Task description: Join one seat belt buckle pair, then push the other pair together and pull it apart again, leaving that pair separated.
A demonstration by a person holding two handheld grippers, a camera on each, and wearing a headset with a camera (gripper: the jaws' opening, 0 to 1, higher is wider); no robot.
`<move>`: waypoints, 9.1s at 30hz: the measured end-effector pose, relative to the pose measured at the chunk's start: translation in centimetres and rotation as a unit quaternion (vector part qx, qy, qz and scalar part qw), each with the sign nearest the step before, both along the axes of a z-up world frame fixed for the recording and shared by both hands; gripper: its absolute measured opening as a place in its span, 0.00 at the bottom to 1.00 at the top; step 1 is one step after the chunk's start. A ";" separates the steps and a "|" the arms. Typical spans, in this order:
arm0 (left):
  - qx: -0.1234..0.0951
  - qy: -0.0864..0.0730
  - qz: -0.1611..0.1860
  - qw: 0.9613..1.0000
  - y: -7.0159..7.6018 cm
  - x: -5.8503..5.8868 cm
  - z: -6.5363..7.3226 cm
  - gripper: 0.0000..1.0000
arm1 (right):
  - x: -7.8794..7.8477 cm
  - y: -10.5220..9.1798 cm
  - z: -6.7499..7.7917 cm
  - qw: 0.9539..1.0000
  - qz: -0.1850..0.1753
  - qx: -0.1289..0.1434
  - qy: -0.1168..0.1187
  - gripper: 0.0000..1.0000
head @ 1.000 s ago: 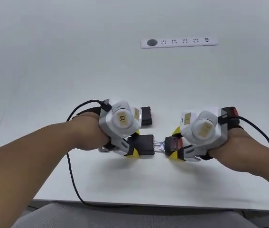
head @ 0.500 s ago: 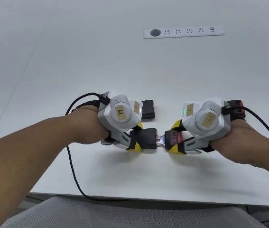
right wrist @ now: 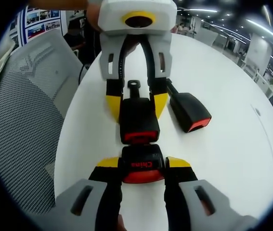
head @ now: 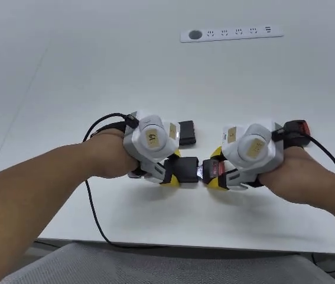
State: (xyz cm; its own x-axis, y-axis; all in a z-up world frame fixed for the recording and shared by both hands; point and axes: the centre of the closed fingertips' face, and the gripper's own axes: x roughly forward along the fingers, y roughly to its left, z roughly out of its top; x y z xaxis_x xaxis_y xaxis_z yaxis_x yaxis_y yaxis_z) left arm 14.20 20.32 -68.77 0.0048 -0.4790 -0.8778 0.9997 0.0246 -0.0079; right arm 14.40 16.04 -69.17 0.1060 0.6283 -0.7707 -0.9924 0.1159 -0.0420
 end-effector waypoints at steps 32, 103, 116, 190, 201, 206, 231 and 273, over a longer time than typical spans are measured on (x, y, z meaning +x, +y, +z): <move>-0.030 0.005 0.035 0.999 0.6 0.0 0.2 0.32 | 0.5 -0.3 0.2 1.000 0.015 -0.019 -0.001 0.32; 0.001 -0.020 0.059 0.998 2.0 9.2 0.2 0.33 | 10.1 -18.2 0.4 0.997 -0.024 -0.073 -0.018 0.34; 0.003 -0.021 0.040 0.999 1.8 8.9 0.3 0.33 | 9.7 -17.6 0.3 0.996 -0.009 -0.088 -0.028 0.33; -0.002 -0.009 0.016 1.000 1.3 8.8 0.0 0.31 | 9.0 0.7 0.7 0.999 0.027 0.012 -0.021 0.31; 0.004 -0.004 0.009 1.000 1.4 9.0 -0.2 0.31 | 9.1 0.9 0.7 0.999 0.023 0.010 -0.023 0.31; 0.004 -0.005 0.008 1.000 1.3 8.9 -0.1 0.31 | 9.2 0.9 0.7 0.999 0.020 0.009 -0.024 0.31; -0.001 -0.004 0.014 1.000 1.3 8.9 0.0 0.31 | 9.0 0.6 0.7 0.999 0.009 0.012 -0.028 0.32; 0.006 -0.003 0.019 1.000 1.0 8.6 0.1 0.33 | 8.0 -12.8 0.3 0.999 -0.046 -0.014 -0.022 0.34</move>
State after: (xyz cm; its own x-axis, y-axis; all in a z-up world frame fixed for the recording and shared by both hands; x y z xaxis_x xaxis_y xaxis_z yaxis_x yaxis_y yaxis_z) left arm 22.82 21.32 -68.63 0.0290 -0.4676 -0.8834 0.9980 0.0632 -0.0007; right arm 22.38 3.24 -68.83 0.1964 0.5923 -0.7814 -0.9746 0.2053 -0.0893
